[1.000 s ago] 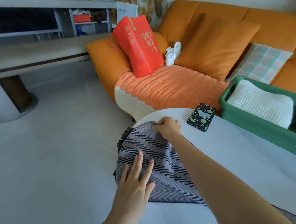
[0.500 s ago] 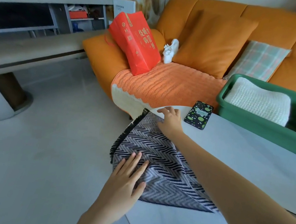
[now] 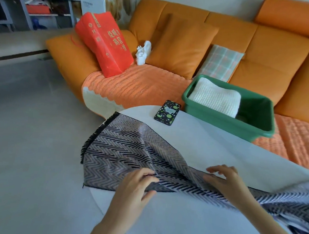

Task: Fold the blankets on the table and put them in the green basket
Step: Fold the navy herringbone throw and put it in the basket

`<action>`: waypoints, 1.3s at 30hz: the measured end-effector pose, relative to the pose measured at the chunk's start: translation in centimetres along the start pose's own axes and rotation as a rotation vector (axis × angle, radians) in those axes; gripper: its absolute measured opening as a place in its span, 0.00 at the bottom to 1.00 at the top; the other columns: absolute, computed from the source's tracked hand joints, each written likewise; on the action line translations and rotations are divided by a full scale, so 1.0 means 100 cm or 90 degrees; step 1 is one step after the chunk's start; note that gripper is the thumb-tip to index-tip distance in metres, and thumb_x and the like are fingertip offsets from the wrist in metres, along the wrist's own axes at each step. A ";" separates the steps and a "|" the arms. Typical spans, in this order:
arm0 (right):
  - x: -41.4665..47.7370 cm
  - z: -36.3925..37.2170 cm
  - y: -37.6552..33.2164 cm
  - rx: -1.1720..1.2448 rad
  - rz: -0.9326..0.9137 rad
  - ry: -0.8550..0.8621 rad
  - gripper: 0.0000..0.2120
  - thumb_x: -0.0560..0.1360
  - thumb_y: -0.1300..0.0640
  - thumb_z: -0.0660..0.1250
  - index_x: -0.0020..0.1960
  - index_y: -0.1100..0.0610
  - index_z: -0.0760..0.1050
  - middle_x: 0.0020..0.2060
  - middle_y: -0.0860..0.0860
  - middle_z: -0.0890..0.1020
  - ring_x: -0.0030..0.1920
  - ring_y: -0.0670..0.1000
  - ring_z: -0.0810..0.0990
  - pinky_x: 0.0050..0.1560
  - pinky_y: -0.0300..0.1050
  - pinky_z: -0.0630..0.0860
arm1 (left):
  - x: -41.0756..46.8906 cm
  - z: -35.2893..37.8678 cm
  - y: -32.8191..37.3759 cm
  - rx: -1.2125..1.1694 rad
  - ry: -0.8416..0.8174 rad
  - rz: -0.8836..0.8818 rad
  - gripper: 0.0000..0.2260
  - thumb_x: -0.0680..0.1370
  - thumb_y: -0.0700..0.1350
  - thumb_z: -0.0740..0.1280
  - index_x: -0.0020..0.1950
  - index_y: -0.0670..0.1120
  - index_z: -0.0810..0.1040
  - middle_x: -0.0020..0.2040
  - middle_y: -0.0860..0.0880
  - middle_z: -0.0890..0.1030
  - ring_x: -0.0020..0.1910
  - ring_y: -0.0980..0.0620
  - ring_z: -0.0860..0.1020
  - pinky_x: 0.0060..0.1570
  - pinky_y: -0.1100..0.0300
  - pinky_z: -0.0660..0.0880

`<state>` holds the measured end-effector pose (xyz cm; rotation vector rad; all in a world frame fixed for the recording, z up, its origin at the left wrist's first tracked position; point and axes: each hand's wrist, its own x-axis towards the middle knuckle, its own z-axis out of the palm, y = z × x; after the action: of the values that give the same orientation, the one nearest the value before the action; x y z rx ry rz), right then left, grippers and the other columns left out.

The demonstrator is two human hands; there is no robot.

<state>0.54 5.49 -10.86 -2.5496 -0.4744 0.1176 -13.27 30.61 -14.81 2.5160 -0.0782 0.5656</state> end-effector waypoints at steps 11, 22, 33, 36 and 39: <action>-0.017 0.020 -0.015 0.001 -0.033 -0.021 0.05 0.71 0.51 0.72 0.45 0.51 0.81 0.42 0.44 0.78 0.47 0.46 0.72 0.44 0.40 0.68 | -0.014 0.028 0.018 0.178 -0.200 -0.010 0.22 0.80 0.58 0.46 0.64 0.55 0.73 0.66 0.55 0.74 0.66 0.57 0.66 0.66 0.51 0.64; 0.092 -0.016 -0.023 -0.125 0.087 0.204 0.08 0.78 0.58 0.61 0.51 0.58 0.78 0.47 0.56 0.81 0.50 0.58 0.77 0.45 0.48 0.74 | -0.025 0.025 0.009 0.065 -0.192 -0.023 0.28 0.75 0.68 0.35 0.75 0.62 0.48 0.75 0.61 0.37 0.72 0.67 0.38 0.70 0.58 0.35; -0.011 0.016 -0.004 -0.049 -0.241 0.218 0.10 0.74 0.60 0.67 0.55 0.56 0.78 0.54 0.51 0.80 0.55 0.53 0.78 0.56 0.45 0.73 | -0.027 0.023 0.005 0.095 -0.024 0.015 0.14 0.73 0.48 0.71 0.57 0.57 0.76 0.50 0.56 0.73 0.50 0.58 0.70 0.58 0.39 0.69; -0.073 0.042 0.002 -0.070 -0.337 0.165 0.09 0.78 0.51 0.59 0.54 0.51 0.76 0.53 0.48 0.78 0.53 0.48 0.75 0.55 0.38 0.70 | -0.029 0.024 0.009 0.062 -0.018 -0.001 0.10 0.71 0.50 0.71 0.51 0.58 0.77 0.49 0.57 0.71 0.48 0.57 0.69 0.55 0.39 0.72; -0.091 0.061 0.012 -0.141 -0.356 0.166 0.15 0.81 0.49 0.51 0.57 0.51 0.75 0.54 0.47 0.77 0.53 0.49 0.73 0.55 0.40 0.69 | -0.032 0.022 0.012 0.036 -0.013 0.010 0.06 0.73 0.54 0.61 0.47 0.58 0.76 0.48 0.57 0.71 0.48 0.60 0.69 0.54 0.40 0.71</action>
<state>-8.69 4.30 -16.81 -2.4827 -1.1171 -0.4861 -15.52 28.17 -17.17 2.5782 -0.0903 0.5545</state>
